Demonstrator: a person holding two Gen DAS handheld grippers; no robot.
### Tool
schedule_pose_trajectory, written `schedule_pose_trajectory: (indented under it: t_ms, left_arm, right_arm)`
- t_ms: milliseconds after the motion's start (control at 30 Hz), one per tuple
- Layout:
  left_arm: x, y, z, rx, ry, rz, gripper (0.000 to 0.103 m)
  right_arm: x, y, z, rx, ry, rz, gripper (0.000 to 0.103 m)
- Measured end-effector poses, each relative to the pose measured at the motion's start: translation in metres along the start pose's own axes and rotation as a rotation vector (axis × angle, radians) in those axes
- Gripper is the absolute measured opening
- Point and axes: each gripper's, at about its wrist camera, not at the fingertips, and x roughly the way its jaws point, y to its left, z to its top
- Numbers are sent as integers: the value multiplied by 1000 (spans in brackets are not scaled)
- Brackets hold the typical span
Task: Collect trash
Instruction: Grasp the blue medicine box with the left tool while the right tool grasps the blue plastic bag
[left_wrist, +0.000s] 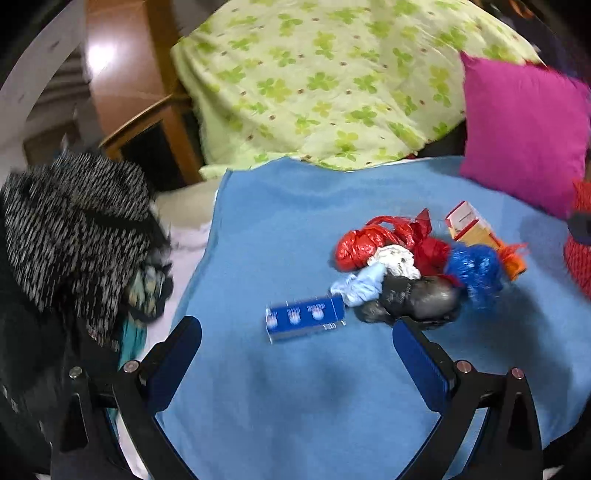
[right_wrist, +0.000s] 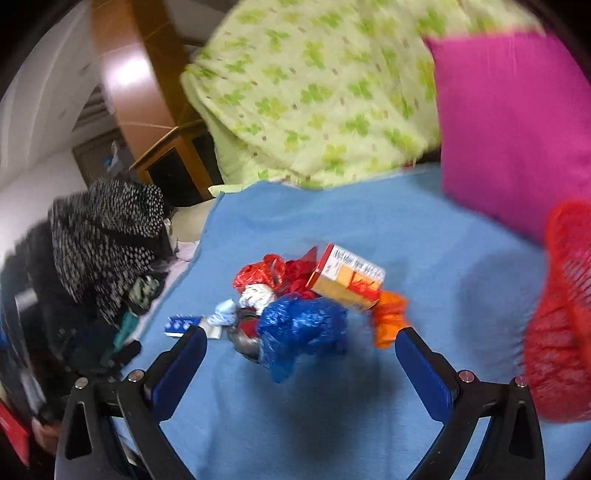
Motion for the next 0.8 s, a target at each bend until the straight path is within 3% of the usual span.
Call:
schedule_pose_trajectory:
  t_ms: [233,400,633,700,800]
  left_arm:
    - [57,-1,0,73,42,-91,103]
    - [87,8,-1,23,79,-156,103]
    - [109,19,-11,10,103,-169,103]
    - [113,19,-14,9,118,-200,103]
    - [123,19,-19,-1,171,-256,103]
  right_arm:
    - [73,-23,0,184,134,38,103]
    - [104,-29,-2,227,174,-13,103]
    - [128,-34,-10,248,236,-19,103]
    - [133,-33,-12,246,242,-27,97]
    - [140,-33,-15,254,257,-20,81]
